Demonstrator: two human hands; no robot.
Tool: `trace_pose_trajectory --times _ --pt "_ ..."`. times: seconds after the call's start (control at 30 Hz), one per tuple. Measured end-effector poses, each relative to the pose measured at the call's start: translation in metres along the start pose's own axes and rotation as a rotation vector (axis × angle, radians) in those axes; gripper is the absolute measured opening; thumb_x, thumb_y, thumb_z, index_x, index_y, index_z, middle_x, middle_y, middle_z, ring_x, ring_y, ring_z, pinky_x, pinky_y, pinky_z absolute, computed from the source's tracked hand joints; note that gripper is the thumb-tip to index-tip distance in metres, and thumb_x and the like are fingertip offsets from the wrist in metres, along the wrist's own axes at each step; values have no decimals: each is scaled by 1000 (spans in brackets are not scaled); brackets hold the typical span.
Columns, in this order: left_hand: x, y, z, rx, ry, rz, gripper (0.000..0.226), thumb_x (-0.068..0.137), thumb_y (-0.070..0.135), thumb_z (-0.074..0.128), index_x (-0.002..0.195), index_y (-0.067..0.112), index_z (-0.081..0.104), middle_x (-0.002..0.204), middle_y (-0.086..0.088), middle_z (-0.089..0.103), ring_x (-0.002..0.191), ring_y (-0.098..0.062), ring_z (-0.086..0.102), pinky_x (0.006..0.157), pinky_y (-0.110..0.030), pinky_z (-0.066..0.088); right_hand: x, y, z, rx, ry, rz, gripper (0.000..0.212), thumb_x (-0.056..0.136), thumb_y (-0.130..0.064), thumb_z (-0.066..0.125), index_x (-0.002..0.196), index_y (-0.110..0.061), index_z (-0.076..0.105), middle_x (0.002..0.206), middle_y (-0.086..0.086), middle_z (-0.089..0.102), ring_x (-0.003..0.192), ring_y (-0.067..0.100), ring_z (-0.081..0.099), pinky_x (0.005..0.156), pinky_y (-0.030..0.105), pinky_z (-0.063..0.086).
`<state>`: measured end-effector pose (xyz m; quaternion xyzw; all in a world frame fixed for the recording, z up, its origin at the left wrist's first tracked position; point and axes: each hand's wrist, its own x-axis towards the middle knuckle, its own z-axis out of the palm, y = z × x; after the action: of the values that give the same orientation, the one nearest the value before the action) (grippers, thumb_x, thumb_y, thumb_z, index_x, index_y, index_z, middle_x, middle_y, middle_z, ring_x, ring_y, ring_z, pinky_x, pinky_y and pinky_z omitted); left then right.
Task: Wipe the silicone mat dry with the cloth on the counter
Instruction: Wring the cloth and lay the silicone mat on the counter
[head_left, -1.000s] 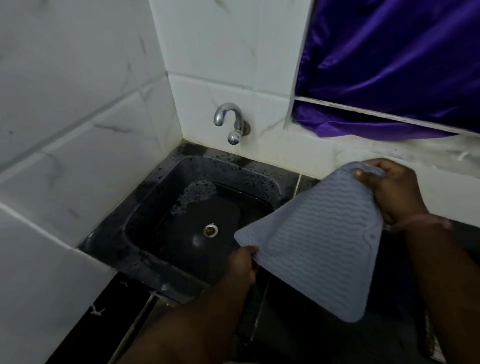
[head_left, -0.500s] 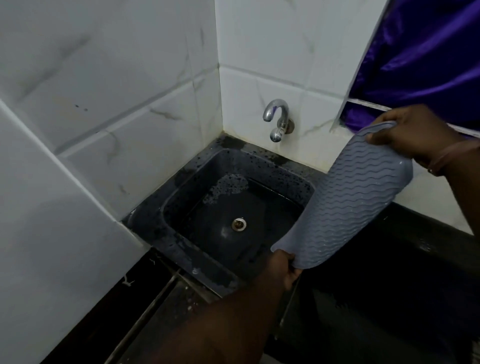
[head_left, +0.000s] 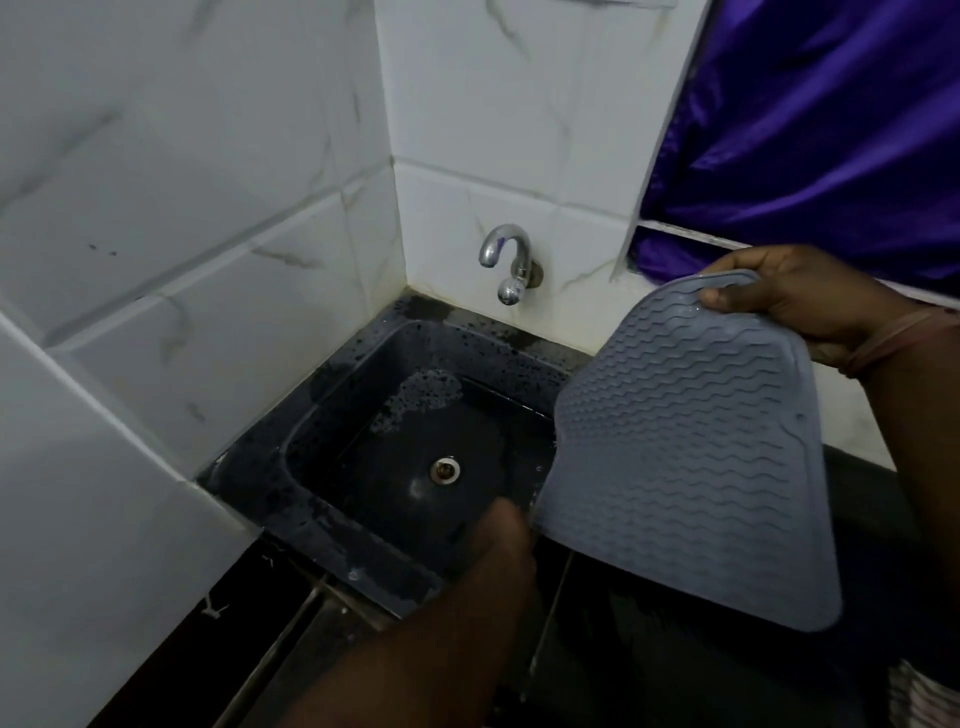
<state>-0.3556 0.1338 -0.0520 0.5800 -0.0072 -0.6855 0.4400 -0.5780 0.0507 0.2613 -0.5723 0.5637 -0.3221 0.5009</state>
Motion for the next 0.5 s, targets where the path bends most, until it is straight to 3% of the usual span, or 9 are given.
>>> trace_pose_trajectory --times 0.07,0.13,0.2,0.27,0.33,0.37,0.43,0.5 --pt "4 14 5 95 36 148 43 98 33 50 128 4 59 125 -11 65 111 -31 63 97 -43 53 -15 -1 -7 83 -29 -33 21 88 -4 63 108 -4 68 98 16 73 77 19 74 61 26 60" --pt "1 25 19 114 -137 233 58 91 55 61 134 15 58 133 -3 59 121 -26 58 102 -41 47 -28 0 -7 166 -57 -79 20 87 -6 62 106 -5 68 96 14 74 78 20 73 64 28 60" --pt "-12 33 41 228 -319 225 74 77 81 57 138 38 53 126 10 51 116 -12 54 93 -29 42 -41 5 -3 230 -70 -102 18 90 -4 58 105 -3 67 94 13 73 77 20 72 66 28 60" --pt "-20 33 58 263 -450 231 67 68 89 54 123 52 62 124 12 55 117 -6 58 91 -24 46 -51 11 1 273 -65 -107 19 92 -2 55 110 1 63 92 13 72 75 19 71 66 25 59" --pt "-21 29 72 241 -514 209 77 71 88 52 134 44 58 140 8 53 134 -18 49 106 -37 43 -60 16 3 325 -58 -97 26 92 -4 55 116 4 59 95 14 71 76 20 70 66 25 59" --pt "-20 25 77 209 -555 178 83 74 87 53 140 38 55 145 5 53 136 -22 48 106 -42 45 -64 20 1 346 -56 -94 27 92 -6 56 116 4 59 96 15 71 78 21 70 68 26 59" --pt "-23 18 84 159 -601 158 75 77 83 57 135 35 62 139 2 61 124 -22 61 87 -38 58 -72 28 -5 383 -63 -93 25 93 -9 56 115 2 63 101 16 71 83 23 71 73 29 60" --pt "-21 13 85 134 -612 163 66 80 74 64 130 31 65 132 1 67 114 -20 68 81 -35 60 -81 36 -17 449 -62 -85 26 96 -13 56 116 -1 65 105 15 71 88 24 71 77 31 59"
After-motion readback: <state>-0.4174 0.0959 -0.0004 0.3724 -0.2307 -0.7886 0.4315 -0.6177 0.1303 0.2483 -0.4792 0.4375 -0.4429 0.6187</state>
